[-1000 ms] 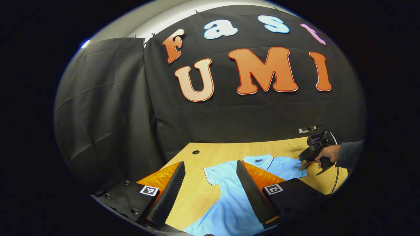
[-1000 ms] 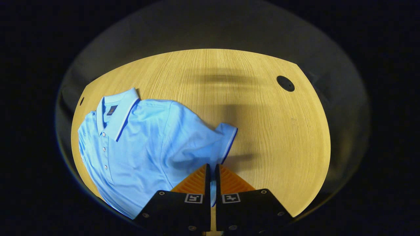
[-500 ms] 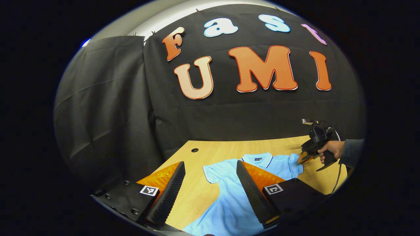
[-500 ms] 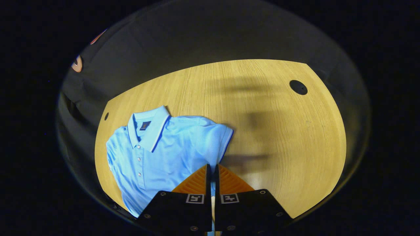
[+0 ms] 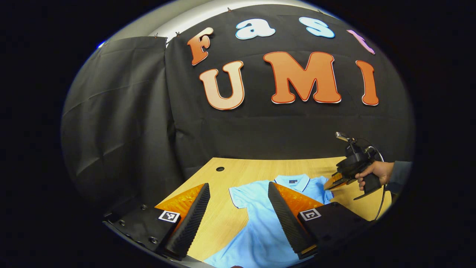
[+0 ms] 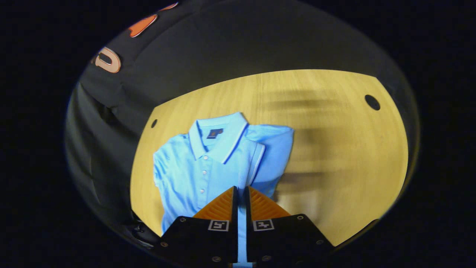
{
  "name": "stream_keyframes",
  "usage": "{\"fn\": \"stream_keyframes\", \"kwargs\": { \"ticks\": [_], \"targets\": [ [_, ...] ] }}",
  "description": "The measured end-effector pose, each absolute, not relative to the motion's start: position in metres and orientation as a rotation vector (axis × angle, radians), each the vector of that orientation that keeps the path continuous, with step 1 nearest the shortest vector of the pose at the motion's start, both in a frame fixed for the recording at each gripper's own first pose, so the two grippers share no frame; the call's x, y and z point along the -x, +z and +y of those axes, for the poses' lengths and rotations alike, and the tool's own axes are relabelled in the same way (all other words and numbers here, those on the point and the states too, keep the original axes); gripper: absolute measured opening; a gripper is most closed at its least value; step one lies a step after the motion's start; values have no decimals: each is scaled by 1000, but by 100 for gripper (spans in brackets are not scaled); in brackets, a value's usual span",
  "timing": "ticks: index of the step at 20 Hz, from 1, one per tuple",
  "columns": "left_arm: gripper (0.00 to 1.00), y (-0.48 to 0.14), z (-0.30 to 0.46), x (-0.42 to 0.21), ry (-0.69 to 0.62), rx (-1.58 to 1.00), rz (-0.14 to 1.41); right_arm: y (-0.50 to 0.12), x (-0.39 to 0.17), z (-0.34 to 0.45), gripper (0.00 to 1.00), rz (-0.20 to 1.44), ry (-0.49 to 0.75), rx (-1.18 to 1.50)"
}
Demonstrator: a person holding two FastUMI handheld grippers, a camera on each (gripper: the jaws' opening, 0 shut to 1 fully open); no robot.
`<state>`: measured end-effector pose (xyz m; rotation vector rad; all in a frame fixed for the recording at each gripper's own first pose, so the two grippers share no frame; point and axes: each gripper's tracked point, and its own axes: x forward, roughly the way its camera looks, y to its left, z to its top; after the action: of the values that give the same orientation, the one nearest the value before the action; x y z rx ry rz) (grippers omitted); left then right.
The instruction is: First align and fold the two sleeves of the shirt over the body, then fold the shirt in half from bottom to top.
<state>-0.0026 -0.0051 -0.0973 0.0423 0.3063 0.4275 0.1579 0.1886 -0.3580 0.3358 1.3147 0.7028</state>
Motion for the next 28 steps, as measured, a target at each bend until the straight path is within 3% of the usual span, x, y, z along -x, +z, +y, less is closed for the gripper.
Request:
{"fn": "stream_keyframes", "kwargs": {
  "ticks": [3,4,5,6,7,8,9,11,12,15,16,17,28],
  "targets": [
    [100,-105,0,-6,401,-15,308,-345,-154,193,25,1271,737,-322],
    [100,-109,2,-9,391,1,316,-342,-154,189,26,1254,732,-308],
    [100,-113,7,-14,384,21,327,-339,-155,185,42,1238,724,-295],
    [100,-119,12,-19,376,46,339,-335,-157,179,52,1219,710,-291],
    [100,-124,17,-25,371,74,355,-330,-160,175,56,1195,695,-297],
    [100,-131,27,-32,373,102,369,-323,-161,167,53,1177,677,-303],
    [100,-136,36,-39,374,133,381,-318,-162,159,76,1164,658,-311],
    [100,-155,53,-55,359,191,446,-310,-163,144,65,1127,609,-324],
    [100,-169,64,-62,354,213,489,-307,-165,133,78,1107,572,-324],
    [98,-200,88,-86,310,305,597,-293,-161,109,86,1051,490,-334],
    [98,-211,96,-91,299,344,638,-293,-156,103,77,1047,462,-331],
    [99,-223,106,-96,297,378,684,-294,-149,96,86,1050,431,-324],
    [100,-333,142,-172,250,499,988,-286,-78,74,96,983,205,-375]
  ]
}}
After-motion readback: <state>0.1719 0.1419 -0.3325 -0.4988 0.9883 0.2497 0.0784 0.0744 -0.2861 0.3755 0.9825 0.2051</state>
